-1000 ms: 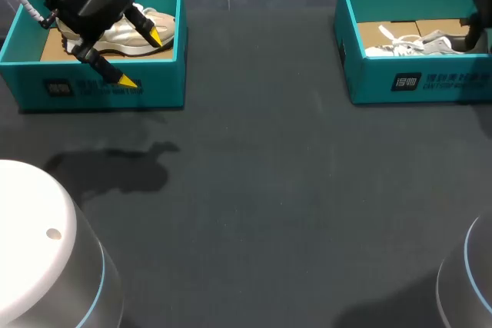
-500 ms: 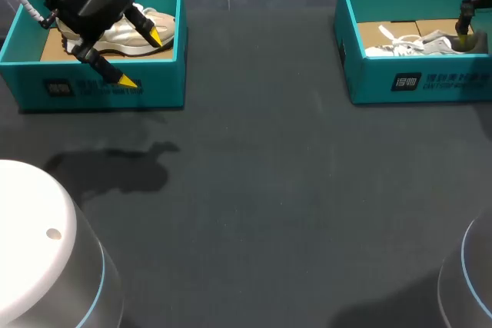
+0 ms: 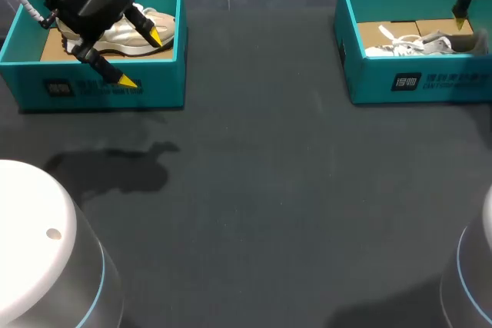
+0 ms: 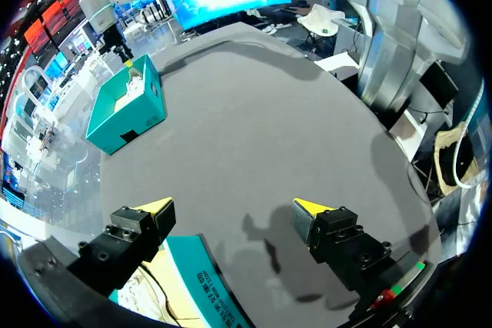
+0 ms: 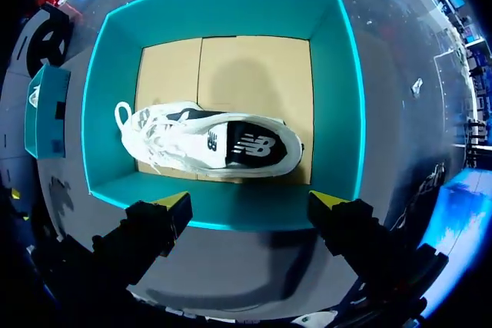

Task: Take the shoe out of the shoebox, open the shoe tongue, remove and reinsert the insole, then place the shoe into the shoebox

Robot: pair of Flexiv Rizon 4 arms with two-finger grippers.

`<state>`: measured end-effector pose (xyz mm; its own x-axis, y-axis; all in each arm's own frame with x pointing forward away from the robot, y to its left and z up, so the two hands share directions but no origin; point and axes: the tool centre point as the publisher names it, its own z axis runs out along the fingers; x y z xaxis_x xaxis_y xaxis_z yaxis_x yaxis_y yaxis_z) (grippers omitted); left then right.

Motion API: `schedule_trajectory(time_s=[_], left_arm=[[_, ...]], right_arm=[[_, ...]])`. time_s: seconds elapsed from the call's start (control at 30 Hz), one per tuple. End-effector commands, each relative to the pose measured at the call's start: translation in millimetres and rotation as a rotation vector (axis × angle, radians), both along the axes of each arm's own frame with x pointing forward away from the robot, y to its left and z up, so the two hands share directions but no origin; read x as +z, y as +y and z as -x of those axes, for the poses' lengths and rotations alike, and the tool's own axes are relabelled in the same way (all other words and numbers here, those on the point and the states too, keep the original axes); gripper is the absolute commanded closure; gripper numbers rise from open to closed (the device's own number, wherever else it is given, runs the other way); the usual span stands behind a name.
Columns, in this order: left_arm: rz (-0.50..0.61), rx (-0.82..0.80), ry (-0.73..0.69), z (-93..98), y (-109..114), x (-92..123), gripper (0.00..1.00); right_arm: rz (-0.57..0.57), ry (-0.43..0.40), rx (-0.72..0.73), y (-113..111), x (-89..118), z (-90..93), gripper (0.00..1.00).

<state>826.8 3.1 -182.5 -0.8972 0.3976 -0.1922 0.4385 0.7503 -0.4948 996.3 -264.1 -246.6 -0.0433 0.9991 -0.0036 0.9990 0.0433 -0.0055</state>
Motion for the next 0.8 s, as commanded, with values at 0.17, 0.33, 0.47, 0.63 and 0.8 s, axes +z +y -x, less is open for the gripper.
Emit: schedule_trajectory(time_s=[0.17, 0.33, 0.47, 0.63, 0.8], left_arm=[[-0.003, -0.001, 0.0, -0.5, -0.4, -0.3, 0.0], [-0.003, -0.001, 0.0, -0.5, -0.4, -0.3, 0.0], [-0.003, -0.001, 0.0, -0.5, -0.4, -0.3, 0.0], [0.027, -0.099, -0.013, -21.8, 16.9, 11.0, 0.0], [0.025, -0.262, -0.076, -60.5, 49.0, 36.0, 0.0]], right_arm=[[0.006, 0.018, 0.024, 20.9, 23.1, 30.5, 0.0], [0.006, 0.013, 0.022, 29.0, 33.6, 43.6, 0.0], [0.012, 0.002, 0.032, 34.9, 39.6, 48.4, 0.0], [0.012, 0.002, 0.032, 34.9, 39.6, 48.4, 0.0], [0.012, 0.002, 0.032, 34.9, 39.6, 48.4, 0.0]])
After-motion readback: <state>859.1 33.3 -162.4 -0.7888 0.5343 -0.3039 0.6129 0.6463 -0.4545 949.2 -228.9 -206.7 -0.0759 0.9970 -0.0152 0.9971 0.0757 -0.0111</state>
